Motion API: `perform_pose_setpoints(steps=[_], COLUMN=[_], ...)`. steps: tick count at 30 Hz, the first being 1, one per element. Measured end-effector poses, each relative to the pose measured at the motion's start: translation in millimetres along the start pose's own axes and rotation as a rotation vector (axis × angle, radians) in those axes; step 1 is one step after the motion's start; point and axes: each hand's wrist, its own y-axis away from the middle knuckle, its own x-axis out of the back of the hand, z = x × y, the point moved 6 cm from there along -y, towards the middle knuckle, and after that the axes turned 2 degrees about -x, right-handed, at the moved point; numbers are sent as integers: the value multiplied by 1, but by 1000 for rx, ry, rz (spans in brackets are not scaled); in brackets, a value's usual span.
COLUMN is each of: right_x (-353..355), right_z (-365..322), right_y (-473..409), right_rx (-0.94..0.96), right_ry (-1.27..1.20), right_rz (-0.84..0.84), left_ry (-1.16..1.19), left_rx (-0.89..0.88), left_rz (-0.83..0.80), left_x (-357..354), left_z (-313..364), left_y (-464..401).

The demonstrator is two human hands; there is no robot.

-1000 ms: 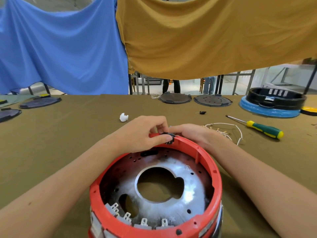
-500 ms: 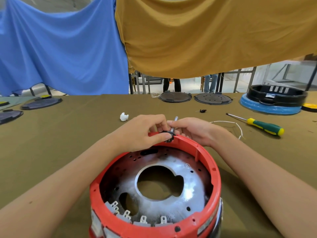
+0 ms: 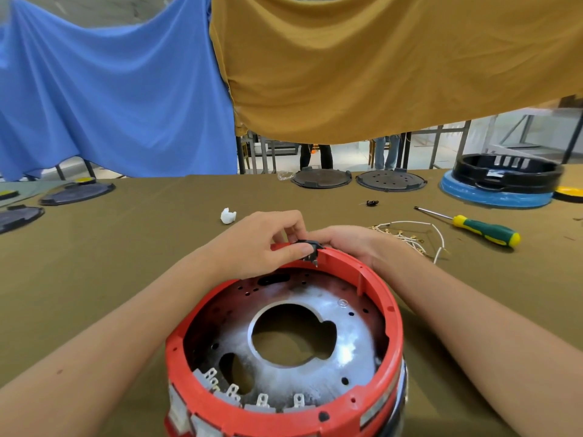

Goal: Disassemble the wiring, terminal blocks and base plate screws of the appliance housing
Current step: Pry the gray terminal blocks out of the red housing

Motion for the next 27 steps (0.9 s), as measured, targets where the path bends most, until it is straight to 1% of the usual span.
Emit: perform_pose_setpoints(steps=[6,10,12,14,20,22,25,27], right_x=[24,27,27,22,15,15,14,10], right_z=[-14,-15,-13,-12,-6,-3,-4,-5], right_y=[14,14,14,12,1,0,1,1], right_rx=[227,253,242,220,156,86,-48,-102], right_ry=[-7,-33,-23,38,87,106,221,257], right_rz=[5,-49,-69,-77,-15,-13,0,-1], left_ry=[2,12,17,21,29,30,27,28], left_rx=[-10,-13,-17,-21,-23,-25,-28,-27], left_rz=[3,-1,-1,-1,1,-1,-4,-5], left_x=[0,0,0,0,-1,-1,0,0], left_z=[-1,-1,-1,-1,-2,-1,-1,-1], left_y=[0,0,0,0,-1,-1,-1,-1])
